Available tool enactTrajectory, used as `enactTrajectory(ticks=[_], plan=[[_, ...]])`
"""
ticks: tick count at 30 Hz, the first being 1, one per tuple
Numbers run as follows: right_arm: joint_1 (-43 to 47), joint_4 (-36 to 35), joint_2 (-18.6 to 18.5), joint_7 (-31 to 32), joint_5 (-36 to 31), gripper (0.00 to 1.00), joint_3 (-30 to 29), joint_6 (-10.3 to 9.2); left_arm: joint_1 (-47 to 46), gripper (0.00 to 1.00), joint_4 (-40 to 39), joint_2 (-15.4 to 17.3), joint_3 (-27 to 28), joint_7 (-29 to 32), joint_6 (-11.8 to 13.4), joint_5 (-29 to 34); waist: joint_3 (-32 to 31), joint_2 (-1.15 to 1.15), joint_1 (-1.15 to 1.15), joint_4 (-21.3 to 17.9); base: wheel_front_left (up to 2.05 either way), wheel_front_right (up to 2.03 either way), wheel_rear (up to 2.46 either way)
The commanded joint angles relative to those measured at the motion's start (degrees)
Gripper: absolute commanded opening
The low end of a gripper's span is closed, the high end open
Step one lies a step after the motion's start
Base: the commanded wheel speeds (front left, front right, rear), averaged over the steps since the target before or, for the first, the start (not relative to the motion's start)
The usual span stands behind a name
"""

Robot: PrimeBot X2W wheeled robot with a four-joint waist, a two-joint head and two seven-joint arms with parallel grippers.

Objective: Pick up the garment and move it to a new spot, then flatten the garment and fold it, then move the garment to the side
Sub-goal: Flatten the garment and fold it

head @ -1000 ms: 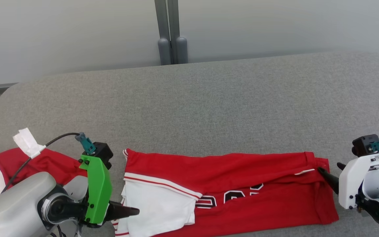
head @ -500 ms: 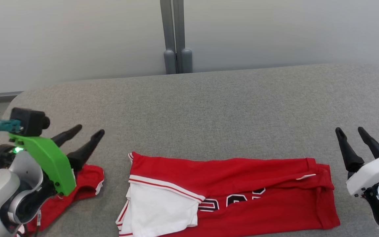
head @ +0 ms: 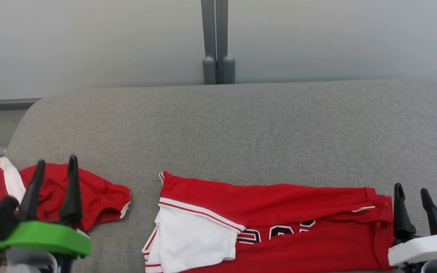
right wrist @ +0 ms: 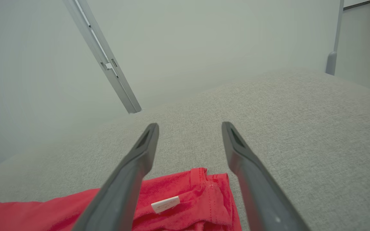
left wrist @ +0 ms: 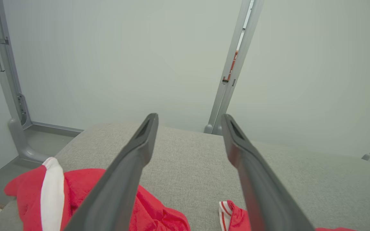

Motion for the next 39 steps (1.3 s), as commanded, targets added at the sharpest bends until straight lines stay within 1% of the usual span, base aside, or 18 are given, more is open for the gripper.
enactTrajectory(ticks=[1,2,5,6,8,11,15,17,19,21,26,29,35,39], plan=[[0.57,-0.08,0.19,-0.37,-0.73,1.00,0.46,0.03,3.41,1.00,-0.31,-2.62,2.41,-0.13,-0.77,3.08,0.11,0.00,0.00,0.04,0.00,0.00,0.00],[0.64,-0.01,0.36,-0.46,-0.90,1.00,0.57,0.03,6.08,1.00,-0.42,-5.44,5.04,-0.14,-1.82,6.20,0.18,0.00,0.00,0.06,0.00,0.00,0.00],[0.58,0.40,0.41,-0.62,-1.65,1.00,0.69,0.02,11.23,1.00,0.99,-11.88,9.59,-0.14,-5.04,12.67,0.31,0.00,0.00,0.12,0.00,0.00,0.00],[0.67,0.62,0.29,-0.68,-2.05,1.00,0.63,0.03,12.47,1.00,1.83,-14.17,11.21,-0.13,-6.71,14.44,0.34,0.00,0.00,0.21,0.00,0.00,0.00],[0.82,1.20,-0.06,-0.73,-2.41,1.00,0.46,0.02,13.86,1.00,3.24,-17.73,13.43,-0.14,-9.46,17.98,0.41,0.00,0.00,0.36,0.00,0.00,0.00],[0.75,1.97,-0.43,-0.68,-2.62,1.00,0.13,0.03,14.88,1.00,5.49,-22.35,16.15,-0.15,-13.44,22.34,0.56,0.00,0.00,0.53,0.00,0.00,0.00],[0.80,2.98,-0.85,-0.73,-2.95,1.00,-0.20,0.03,15.29,1.00,8.00,-26.66,19.48,-0.15,-17.69,26.06,0.56,0.00,0.00,0.63,0.00,0.00,0.00],[0.65,3.64,-0.95,-0.72,-2.94,1.00,-0.45,0.02,15.32,1.00,8.74,-27.92,20.68,-0.15,-18.96,26.97,0.56,0.00,0.00,0.57,0.00,0.00,0.00],[-0.37,5.09,-1.17,0.15,-3.05,1.00,-0.57,0.03,15.08,1.00,9.77,-29.46,22.31,-0.15,-20.89,28.83,0.62,0.00,0.00,0.36,0.00,0.00,0.00],[-1.71,6.87,-1.30,1.39,-3.18,1.00,-0.18,0.02,14.63,1.00,10.43,-30.40,23.15,-0.15,-22.12,29.79,0.75,0.00,0.00,0.14,0.00,0.00,0.00],[-5.45,12.88,-1.42,5.94,-2.56,1.00,2.10,0.03,12.71,1.00,11.66,-32.04,23.93,-0.15,-24.19,31.93,1.69,0.00,0.00,0.11,0.00,0.00,0.00],[-7.38,16.38,-1.76,6.71,-2.00,1.00,3.49,0.02,11.53,1.00,12.36,-32.67,24.09,-0.15,-24.94,32.85,2.63,0.00,0.00,0.61,0.00,0.00,0.00],[-8.68,22.08,-2.33,5.94,-2.86,1.00,1.88,0.02,10.18,1.00,13.53,-33.32,24.22,-0.15,-25.73,33.34,4.00,0.00,0.00,1.64,0.00,0.00,0.00],[-8.77,24.22,-2.05,6.31,-2.22,1.00,1.44,0.02,9.66,1.00,13.95,-33.66,24.12,-0.15,-26.00,33.53,4.80,0.00,0.00,2.03,0.00,0.00,0.00]])
